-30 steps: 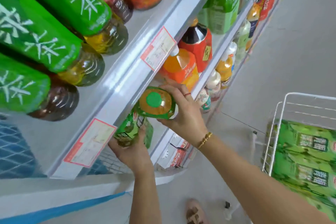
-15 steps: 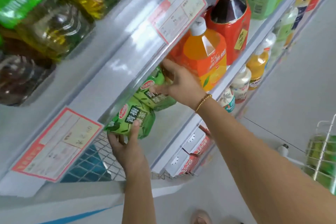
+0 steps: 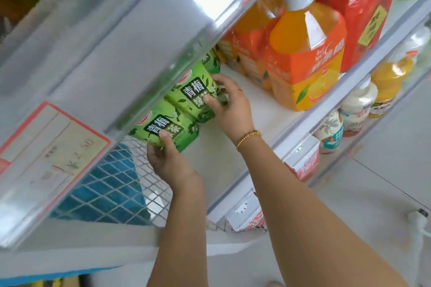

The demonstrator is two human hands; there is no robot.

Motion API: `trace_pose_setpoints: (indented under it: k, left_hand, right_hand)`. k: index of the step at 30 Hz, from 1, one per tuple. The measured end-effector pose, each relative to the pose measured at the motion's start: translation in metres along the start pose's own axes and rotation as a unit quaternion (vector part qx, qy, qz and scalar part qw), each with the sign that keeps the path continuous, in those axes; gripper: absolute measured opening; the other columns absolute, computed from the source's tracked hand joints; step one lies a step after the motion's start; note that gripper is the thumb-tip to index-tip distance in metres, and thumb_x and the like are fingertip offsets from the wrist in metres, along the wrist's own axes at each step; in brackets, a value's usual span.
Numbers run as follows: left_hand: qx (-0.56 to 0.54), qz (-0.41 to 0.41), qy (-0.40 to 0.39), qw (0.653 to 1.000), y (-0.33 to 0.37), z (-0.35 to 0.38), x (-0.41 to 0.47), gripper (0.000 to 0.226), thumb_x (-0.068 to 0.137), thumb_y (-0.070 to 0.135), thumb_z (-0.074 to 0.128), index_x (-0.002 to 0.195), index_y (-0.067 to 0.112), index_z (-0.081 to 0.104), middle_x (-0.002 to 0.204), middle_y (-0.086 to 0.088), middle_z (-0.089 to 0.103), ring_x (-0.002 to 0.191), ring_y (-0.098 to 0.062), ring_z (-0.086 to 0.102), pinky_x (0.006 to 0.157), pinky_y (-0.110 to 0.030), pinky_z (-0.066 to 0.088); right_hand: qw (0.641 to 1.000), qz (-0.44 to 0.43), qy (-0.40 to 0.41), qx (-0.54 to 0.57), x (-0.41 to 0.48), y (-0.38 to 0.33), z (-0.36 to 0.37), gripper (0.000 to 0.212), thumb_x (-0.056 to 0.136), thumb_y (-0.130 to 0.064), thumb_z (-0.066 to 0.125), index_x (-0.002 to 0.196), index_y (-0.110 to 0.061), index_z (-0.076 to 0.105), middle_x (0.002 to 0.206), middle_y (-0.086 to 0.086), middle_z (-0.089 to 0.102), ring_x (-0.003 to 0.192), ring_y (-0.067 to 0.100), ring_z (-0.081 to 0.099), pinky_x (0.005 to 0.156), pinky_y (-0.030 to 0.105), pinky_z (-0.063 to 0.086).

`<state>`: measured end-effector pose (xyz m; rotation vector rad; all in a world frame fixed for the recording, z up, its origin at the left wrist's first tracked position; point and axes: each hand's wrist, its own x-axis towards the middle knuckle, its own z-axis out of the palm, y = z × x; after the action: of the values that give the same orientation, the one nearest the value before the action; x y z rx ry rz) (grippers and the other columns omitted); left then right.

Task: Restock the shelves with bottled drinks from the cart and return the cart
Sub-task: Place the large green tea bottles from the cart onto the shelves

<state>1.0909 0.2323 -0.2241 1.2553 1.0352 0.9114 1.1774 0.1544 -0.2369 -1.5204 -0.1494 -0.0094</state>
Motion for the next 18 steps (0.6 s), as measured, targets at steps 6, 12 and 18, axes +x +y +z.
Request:
trace_pose_setpoints:
  k: [6, 12, 18]
  left_hand:
    - [-0.007, -0.016, 0.047, 0.999, 0.000, 0.017, 0.017, 0.064, 0.089, 0.046, 0.055, 0.145, 0.028, 0.029, 0.150, -0.005, 0.035, 0.128, -0.024, 0.046, 0.097, -0.030, 0.040]
    - [-0.067, -0.066, 0.084, 0.992, 0.005, 0.025, 0.032, 0.062, 0.086, 0.047, 0.060, 0.134, 0.011, 0.044, 0.134, -0.011, 0.053, 0.119, -0.027, 0.055, 0.099, -0.034, 0.044]
    - [-0.106, -0.072, 0.140, 0.982, -0.002, 0.029, 0.032, 0.052, 0.079, 0.022, 0.074, 0.122, 0.013, 0.047, 0.118, -0.015, 0.060, 0.106, -0.030, 0.060, 0.097, -0.046, 0.048]
  right_hand:
    - [0.998, 0.003, -0.065, 0.000, 0.012, 0.007, 0.028, 0.054, 0.087, -0.016, 0.063, 0.137, -0.025, 0.044, 0.138, 0.005, 0.049, 0.122, 0.021, 0.048, 0.105, 0.032, 0.038]
    - [0.995, 0.034, -0.088, -0.033, 0.032, 0.021, 0.037, 0.060, 0.081, -0.032, 0.070, 0.136, -0.034, 0.046, 0.134, 0.001, 0.054, 0.121, 0.018, 0.049, 0.098, 0.024, 0.037]
    - [0.990, -0.014, -0.090, -0.111, 0.024, 0.022, 0.045, 0.055, 0.092, -0.029, 0.057, 0.142, -0.034, 0.035, 0.141, 0.003, 0.047, 0.125, 0.021, 0.047, 0.098, 0.029, 0.039]
